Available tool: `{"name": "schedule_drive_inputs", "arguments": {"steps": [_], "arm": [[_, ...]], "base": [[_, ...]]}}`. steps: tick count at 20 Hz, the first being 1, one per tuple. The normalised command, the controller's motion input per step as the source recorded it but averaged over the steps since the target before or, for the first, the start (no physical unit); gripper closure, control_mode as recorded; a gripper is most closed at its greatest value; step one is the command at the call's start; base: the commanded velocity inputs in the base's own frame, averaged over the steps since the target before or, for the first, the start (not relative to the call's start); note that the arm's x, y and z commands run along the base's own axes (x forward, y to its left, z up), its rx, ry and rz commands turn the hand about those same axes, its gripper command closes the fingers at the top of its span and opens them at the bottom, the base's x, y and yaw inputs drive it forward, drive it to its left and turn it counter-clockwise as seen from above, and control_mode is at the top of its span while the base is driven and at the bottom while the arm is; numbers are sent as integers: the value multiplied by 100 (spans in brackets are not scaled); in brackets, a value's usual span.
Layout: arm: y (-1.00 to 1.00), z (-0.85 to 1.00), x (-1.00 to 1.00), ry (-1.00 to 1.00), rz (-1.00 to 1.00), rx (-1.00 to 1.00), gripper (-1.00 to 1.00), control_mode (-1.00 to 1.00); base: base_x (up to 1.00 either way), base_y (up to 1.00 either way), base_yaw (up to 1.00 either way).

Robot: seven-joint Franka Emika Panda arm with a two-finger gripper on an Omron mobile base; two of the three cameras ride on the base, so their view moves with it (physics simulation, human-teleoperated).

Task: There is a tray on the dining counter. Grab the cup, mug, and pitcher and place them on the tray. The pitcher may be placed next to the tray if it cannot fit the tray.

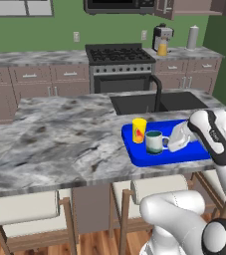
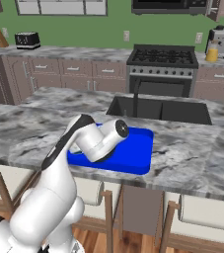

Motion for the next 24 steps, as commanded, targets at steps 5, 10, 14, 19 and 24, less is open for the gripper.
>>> {"name": "schedule_drive_inputs", "arguments": {"steps": [5, 10, 14, 19, 24], "arm": [[0, -14, 12, -1, 0, 0, 100, -100], [2, -7, 18, 0, 0, 0, 100, -100], [8, -3, 21, 0, 0, 0, 100, -100], [9, -8, 14, 0, 0, 0, 100, -100], [6, -19, 6, 0, 0, 0, 100, -100]], "base": [[0, 0, 0], [0, 0, 0], [0, 0, 0], [0, 0, 0], [0, 0, 0]]}}
